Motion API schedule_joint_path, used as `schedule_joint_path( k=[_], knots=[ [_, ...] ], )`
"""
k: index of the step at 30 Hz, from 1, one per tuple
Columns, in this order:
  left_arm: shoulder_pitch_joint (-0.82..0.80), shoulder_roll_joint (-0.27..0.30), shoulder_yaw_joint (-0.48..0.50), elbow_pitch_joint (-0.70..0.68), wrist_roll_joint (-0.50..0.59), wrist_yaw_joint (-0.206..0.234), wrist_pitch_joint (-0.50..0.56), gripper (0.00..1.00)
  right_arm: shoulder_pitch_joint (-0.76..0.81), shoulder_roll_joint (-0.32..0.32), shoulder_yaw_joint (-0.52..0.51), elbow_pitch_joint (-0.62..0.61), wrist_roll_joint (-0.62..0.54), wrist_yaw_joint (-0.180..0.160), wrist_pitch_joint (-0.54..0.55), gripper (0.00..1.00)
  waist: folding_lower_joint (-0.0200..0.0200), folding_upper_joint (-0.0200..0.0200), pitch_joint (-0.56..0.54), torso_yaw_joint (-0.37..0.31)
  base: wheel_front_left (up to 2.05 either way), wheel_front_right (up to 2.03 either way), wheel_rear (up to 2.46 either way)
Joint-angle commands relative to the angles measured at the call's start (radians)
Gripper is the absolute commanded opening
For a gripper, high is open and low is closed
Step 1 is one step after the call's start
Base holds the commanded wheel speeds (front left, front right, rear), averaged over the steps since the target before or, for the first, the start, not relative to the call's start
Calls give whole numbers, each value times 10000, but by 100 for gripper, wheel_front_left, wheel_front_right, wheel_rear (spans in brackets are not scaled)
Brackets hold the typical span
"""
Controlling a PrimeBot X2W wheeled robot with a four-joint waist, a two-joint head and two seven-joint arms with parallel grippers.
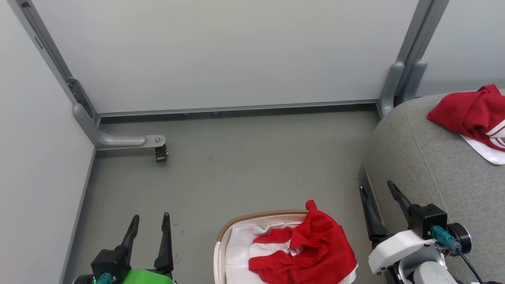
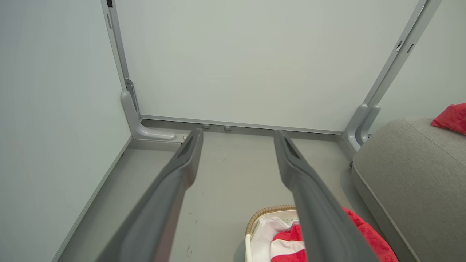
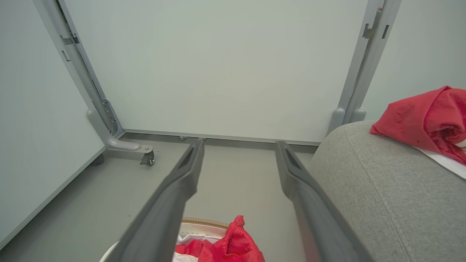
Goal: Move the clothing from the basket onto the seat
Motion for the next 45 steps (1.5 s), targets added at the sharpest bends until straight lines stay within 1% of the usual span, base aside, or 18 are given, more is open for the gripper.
schedule_joint_path(
  k=[1, 22, 32, 35, 40, 44, 45],
  knots=[
    [-31, -6, -20, 40, -57, 17, -2, 100, 136, -40, -21, 44, 34, -14, -24, 100, 1, 106, -10, 1, 0, 0, 0],
    [57, -5, -93, 73, -24, 33, -2, 100, 180, -39, 122, 140, 202, -14, -24, 100, 1, 106, -167, 52, 0, 0, 0],
    [-201, -5, -317, 86, 119, -38, -2, 100, 63, -38, 85, 27, 119, -14, -24, 100, 1, 106, 12, -21, 0, 0, 0],
    [-397, -5, -460, 88, 124, -86, -2, 100, -77, -42, -83, -76, 35, -14, -24, 100, 1, 106, 219, -94, 0, 0, 0],
    [-1183, -4, -895, 171, 340, -173, -2, 100, -461, -40, -447, -350, -275, -14, -24, 100, 1, 106, 896, -241, 0, 0, 0],
    [-2066, -2, -1415, 526, 270, -217, 2, 100, -1013, -38, -745, -625, -607, -14, -24, 100, 1, 106, 1759, -418, 0, 0, 0],
    [-2376, -2, -1668, 732, 386, -235, 2, 100, -1205, -41, -858, -731, -710, -14, -24, 100, 1, 106, 2047, -474, 0, 0, 0]
  ],
)
